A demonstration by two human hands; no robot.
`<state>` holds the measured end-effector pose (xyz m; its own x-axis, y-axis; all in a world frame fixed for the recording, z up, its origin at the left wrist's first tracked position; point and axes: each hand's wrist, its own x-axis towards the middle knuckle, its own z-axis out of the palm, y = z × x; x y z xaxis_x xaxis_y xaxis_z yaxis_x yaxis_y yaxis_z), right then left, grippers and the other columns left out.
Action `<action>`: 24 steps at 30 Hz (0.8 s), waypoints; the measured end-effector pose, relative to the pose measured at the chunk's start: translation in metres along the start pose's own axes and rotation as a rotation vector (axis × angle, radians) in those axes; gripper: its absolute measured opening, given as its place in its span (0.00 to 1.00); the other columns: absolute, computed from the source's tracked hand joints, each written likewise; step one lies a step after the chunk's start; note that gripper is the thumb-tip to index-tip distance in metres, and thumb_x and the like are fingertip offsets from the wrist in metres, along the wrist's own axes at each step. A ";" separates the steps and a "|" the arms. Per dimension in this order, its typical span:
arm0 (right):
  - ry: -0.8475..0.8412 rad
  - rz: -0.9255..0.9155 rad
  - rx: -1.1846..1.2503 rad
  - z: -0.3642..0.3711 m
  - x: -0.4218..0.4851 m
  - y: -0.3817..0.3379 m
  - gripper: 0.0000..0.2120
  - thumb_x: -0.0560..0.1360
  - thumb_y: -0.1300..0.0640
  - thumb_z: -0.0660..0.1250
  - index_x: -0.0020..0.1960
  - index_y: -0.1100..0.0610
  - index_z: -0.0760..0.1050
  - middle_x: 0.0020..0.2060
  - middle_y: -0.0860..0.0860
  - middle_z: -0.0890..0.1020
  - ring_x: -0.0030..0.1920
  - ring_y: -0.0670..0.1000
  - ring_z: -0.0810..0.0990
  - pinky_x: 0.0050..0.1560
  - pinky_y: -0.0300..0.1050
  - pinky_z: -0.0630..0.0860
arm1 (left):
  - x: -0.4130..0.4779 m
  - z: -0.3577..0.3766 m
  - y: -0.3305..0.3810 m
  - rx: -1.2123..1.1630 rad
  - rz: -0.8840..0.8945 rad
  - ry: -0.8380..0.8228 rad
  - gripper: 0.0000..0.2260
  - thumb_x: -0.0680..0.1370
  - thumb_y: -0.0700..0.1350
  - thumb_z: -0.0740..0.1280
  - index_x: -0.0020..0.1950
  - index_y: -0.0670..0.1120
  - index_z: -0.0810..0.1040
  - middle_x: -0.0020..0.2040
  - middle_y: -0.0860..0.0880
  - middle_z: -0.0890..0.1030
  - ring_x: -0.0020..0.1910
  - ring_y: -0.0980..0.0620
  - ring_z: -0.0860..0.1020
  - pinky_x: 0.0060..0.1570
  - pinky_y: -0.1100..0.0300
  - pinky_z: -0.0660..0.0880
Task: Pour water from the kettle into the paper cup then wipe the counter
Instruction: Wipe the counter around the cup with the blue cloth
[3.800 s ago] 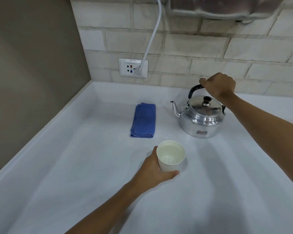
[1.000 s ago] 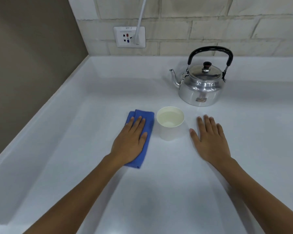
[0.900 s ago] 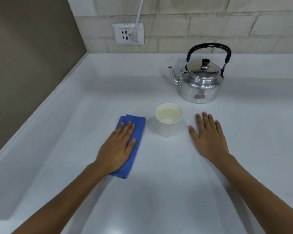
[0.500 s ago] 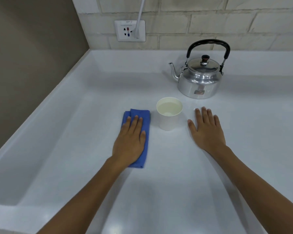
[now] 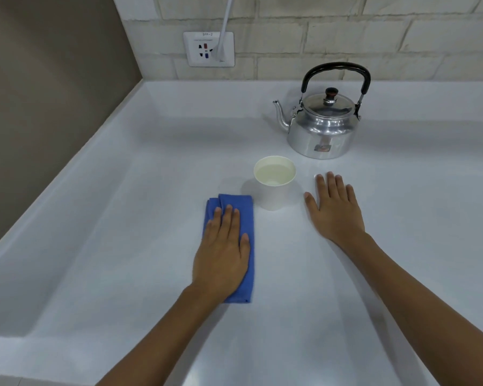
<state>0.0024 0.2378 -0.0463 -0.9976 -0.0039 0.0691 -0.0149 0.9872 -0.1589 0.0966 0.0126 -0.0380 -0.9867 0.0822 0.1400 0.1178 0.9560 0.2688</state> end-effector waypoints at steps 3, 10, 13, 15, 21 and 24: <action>-0.003 -0.005 0.006 0.000 -0.001 0.001 0.30 0.78 0.43 0.43 0.75 0.57 0.46 0.76 0.57 0.50 0.76 0.55 0.46 0.75 0.52 0.44 | -0.031 -0.003 0.006 -0.070 0.126 0.010 0.25 0.80 0.54 0.47 0.74 0.43 0.53 0.75 0.47 0.56 0.75 0.47 0.50 0.72 0.54 0.44; -0.005 0.002 0.012 0.002 0.000 0.001 0.30 0.78 0.43 0.42 0.75 0.57 0.45 0.76 0.56 0.49 0.76 0.54 0.44 0.75 0.52 0.43 | -0.028 -0.010 -0.006 -0.053 0.051 -0.022 0.25 0.81 0.51 0.51 0.74 0.42 0.47 0.76 0.46 0.51 0.75 0.49 0.46 0.71 0.59 0.40; 0.006 0.002 0.007 0.004 0.002 0.001 0.30 0.78 0.43 0.42 0.75 0.57 0.45 0.76 0.56 0.49 0.76 0.54 0.45 0.75 0.52 0.43 | -0.032 -0.010 0.024 0.004 0.056 -0.049 0.24 0.79 0.49 0.50 0.69 0.35 0.64 0.70 0.39 0.67 0.70 0.39 0.64 0.67 0.44 0.61; 0.011 0.001 0.010 0.006 0.002 0.001 0.30 0.78 0.42 0.42 0.75 0.57 0.45 0.76 0.56 0.49 0.76 0.54 0.45 0.75 0.52 0.43 | -0.036 -0.006 0.044 0.016 0.105 -0.067 0.24 0.77 0.49 0.51 0.66 0.36 0.70 0.67 0.40 0.72 0.67 0.40 0.69 0.61 0.44 0.70; -0.028 0.004 0.117 -0.006 -0.001 0.002 0.28 0.80 0.45 0.46 0.75 0.57 0.46 0.76 0.56 0.49 0.76 0.54 0.45 0.75 0.50 0.42 | -0.026 0.002 0.082 -0.055 0.131 -0.145 0.25 0.81 0.51 0.52 0.75 0.42 0.50 0.76 0.46 0.51 0.74 0.48 0.45 0.72 0.51 0.43; 0.097 0.049 0.285 -0.027 -0.015 -0.004 0.25 0.80 0.51 0.50 0.74 0.60 0.51 0.76 0.56 0.53 0.76 0.53 0.47 0.75 0.49 0.44 | -0.021 0.001 0.064 -0.320 0.137 -0.161 0.25 0.81 0.55 0.46 0.74 0.50 0.39 0.73 0.58 0.34 0.70 0.61 0.30 0.64 0.68 0.27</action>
<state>0.0189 0.2383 -0.0201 -0.9867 0.0715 0.1462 0.0011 0.9013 -0.4333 0.1248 0.0719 -0.0246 -0.9613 0.2709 0.0506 0.2538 0.7987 0.5456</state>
